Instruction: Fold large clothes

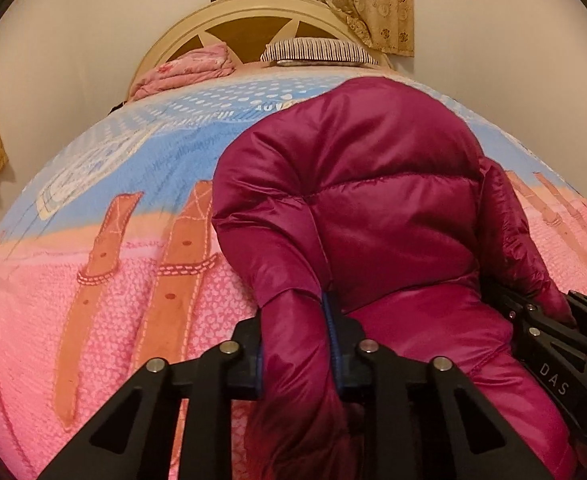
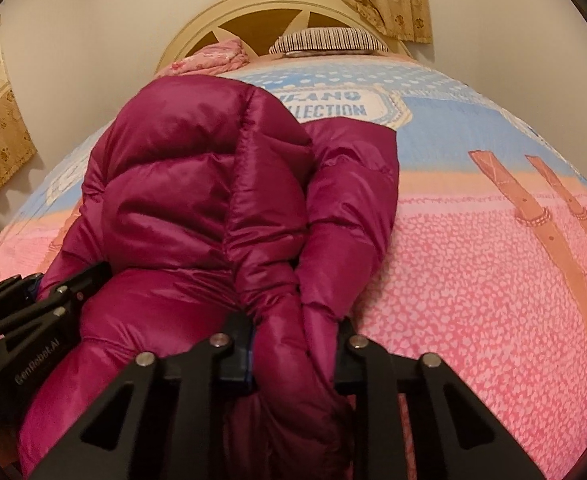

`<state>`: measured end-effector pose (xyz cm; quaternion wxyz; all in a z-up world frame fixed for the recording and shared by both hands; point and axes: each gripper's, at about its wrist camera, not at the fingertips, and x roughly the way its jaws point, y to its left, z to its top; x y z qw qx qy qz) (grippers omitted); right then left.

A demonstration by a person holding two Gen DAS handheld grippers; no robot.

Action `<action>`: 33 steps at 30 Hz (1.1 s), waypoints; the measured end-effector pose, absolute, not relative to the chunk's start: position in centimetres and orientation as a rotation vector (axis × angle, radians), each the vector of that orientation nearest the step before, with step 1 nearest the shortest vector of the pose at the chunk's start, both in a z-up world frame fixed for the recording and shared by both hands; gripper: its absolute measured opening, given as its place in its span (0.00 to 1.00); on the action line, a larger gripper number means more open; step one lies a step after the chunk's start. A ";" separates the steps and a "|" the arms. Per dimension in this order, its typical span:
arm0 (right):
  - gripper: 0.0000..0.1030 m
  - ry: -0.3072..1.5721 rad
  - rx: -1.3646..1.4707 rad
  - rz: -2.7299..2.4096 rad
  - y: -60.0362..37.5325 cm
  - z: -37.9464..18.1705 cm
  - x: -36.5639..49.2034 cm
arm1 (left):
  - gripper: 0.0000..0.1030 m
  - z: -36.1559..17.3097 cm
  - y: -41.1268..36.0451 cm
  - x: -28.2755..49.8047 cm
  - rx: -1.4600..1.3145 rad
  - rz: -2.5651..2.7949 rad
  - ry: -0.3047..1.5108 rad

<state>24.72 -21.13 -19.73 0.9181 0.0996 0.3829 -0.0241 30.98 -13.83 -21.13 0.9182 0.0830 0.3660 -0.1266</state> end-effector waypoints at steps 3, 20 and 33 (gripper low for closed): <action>0.21 0.777 0.216 -0.033 -21.1 -19.4 24.3 | 0.21 -20.4 -13.5 30.4 0.187 -0.257 0.728; 0.20 0.703 0.200 0.136 -15.8 -16.2 22.6 | 0.20 -15.5 -5.4 25.7 0.142 -0.168 0.638; 0.20 0.694 0.132 0.241 -12.0 -15.5 24.1 | 0.20 -14.7 1.0 24.5 0.087 -0.087 0.625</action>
